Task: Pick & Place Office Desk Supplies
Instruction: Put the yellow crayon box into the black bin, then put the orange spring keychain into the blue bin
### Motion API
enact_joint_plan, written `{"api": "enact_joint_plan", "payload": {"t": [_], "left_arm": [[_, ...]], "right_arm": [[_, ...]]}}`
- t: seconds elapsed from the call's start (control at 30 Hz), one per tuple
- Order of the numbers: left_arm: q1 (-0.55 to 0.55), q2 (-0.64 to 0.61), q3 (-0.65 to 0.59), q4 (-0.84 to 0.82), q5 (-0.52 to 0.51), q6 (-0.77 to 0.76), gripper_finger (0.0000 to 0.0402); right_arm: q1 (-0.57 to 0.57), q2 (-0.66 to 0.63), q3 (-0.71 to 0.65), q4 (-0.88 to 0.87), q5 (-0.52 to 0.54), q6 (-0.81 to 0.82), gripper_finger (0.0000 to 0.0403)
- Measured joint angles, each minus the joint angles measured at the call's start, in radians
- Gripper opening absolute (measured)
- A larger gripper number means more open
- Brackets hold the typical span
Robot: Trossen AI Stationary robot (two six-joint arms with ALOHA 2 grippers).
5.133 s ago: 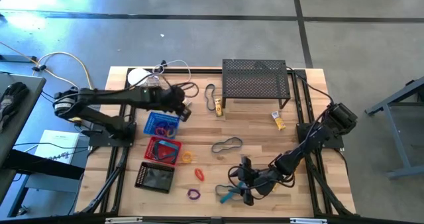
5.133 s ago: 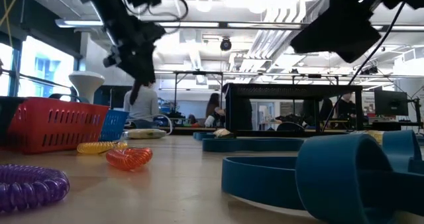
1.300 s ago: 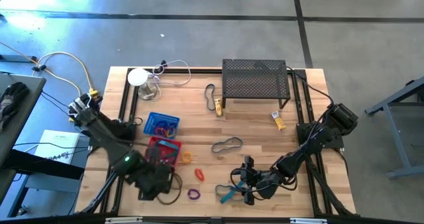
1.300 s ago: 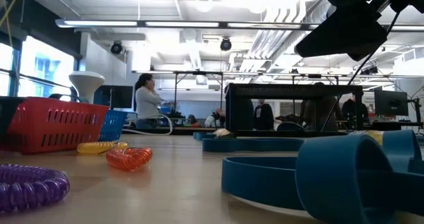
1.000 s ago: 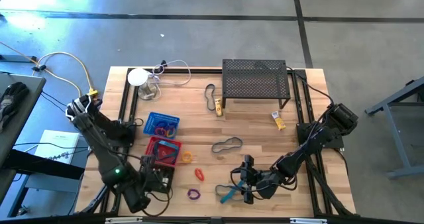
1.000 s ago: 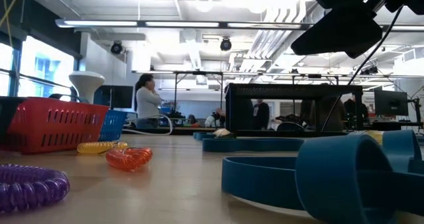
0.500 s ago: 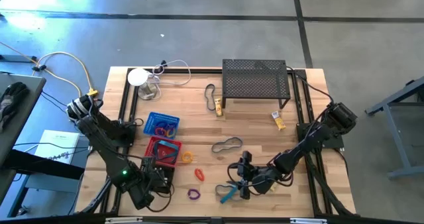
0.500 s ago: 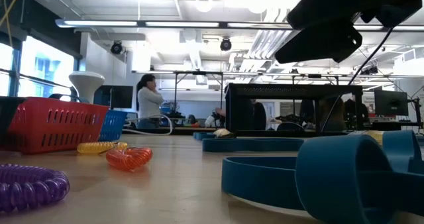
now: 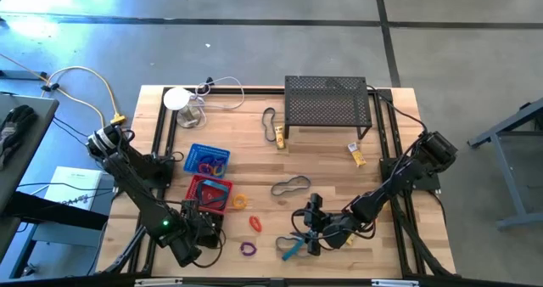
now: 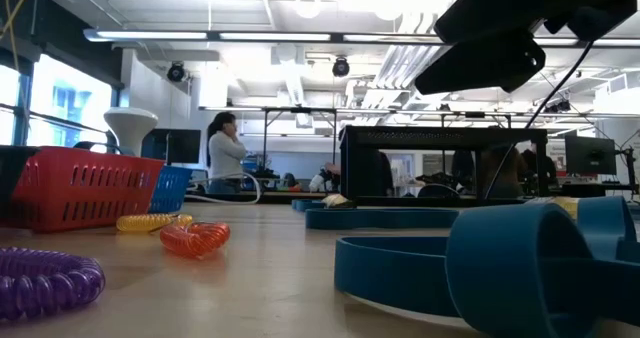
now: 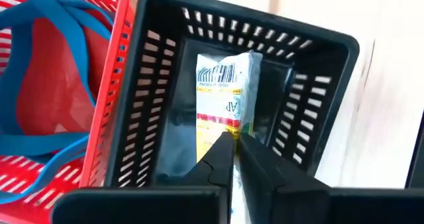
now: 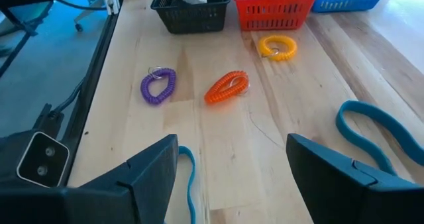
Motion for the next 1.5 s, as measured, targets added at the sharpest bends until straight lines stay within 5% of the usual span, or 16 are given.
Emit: {"api": "enact_joint_plan", "payload": {"t": [0.6, 0.7, 0.83, 0.93, 1.27, 1.5], "left_arm": [[0.054, -0.119, 0.043, -0.019, 0.096, 0.021, 0.0076], [0.079, -0.186, 0.048, 0.02, 0.018, 0.061, 0.0076], [0.119, -0.223, 0.049, 0.164, -0.254, 0.226, 0.0076], [0.152, -0.199, 0.048, 0.283, -0.365, 0.404, 0.0076], [0.26, -0.058, 0.045, 0.522, -0.409, 0.763, 0.0077], [0.302, -0.057, 0.045, 0.54, -0.372, 0.765, 0.0077]], "right_arm": [[-0.016, 0.0, 0.0, 0.004, 0.0, -0.02, 0.027], [-0.021, 0.0, 0.0, 0.006, 0.0, -0.021, 0.027], [-0.026, 0.0, 0.0, 0.007, 0.0, -0.018, 0.027], [-0.025, 0.0, 0.0, 0.007, 0.0, -0.018, 0.027], [-0.023, 0.0, 0.0, 0.003, -0.031, -0.018, 0.027], [-0.023, 0.0, 0.0, 0.0, -0.055, -0.018, 0.027]]}}
